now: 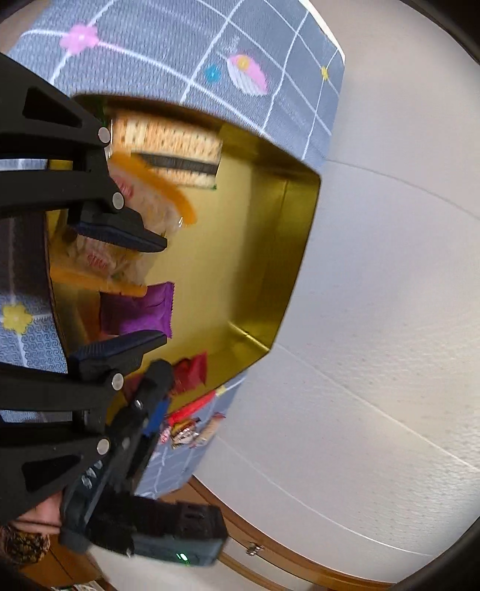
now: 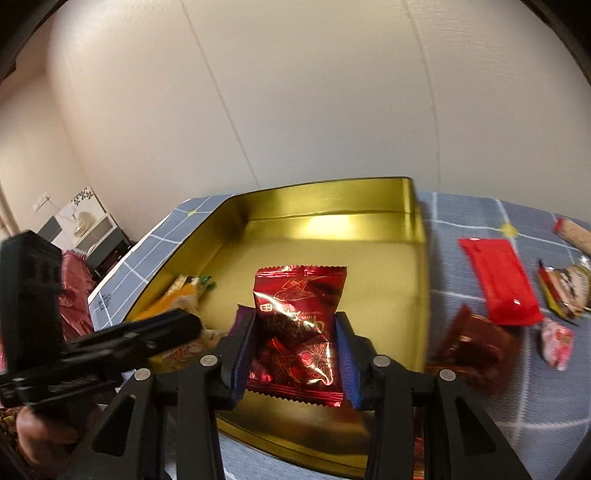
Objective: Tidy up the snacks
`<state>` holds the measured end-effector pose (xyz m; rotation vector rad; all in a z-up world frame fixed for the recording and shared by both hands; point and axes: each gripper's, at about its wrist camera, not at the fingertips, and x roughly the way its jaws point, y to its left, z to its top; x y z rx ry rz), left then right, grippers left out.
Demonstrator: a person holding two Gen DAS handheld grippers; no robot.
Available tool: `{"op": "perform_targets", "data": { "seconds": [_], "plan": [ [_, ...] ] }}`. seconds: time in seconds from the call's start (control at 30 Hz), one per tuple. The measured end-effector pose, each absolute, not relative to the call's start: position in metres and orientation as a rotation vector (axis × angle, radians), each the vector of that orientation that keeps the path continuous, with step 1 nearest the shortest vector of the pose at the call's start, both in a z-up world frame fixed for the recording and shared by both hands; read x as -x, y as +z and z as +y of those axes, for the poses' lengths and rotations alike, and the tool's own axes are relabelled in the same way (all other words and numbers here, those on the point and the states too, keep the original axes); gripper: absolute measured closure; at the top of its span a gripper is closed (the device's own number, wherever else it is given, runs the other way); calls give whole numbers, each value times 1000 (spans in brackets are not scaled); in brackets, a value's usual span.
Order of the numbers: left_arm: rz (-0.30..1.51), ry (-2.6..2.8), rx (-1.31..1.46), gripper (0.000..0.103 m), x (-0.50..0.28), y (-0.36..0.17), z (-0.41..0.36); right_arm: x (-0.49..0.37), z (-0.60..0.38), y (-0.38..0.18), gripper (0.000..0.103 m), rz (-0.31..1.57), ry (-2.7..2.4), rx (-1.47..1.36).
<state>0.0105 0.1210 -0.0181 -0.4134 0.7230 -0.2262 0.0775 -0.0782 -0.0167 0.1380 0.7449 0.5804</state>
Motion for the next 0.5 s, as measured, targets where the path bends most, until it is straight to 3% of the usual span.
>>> {"op": "perform_targets", "data": {
  "seconds": [0.5],
  "plan": [
    [601,-201,429,58,20,3,144,-77,-53,-29,61,778,555,-17]
  ]
}}
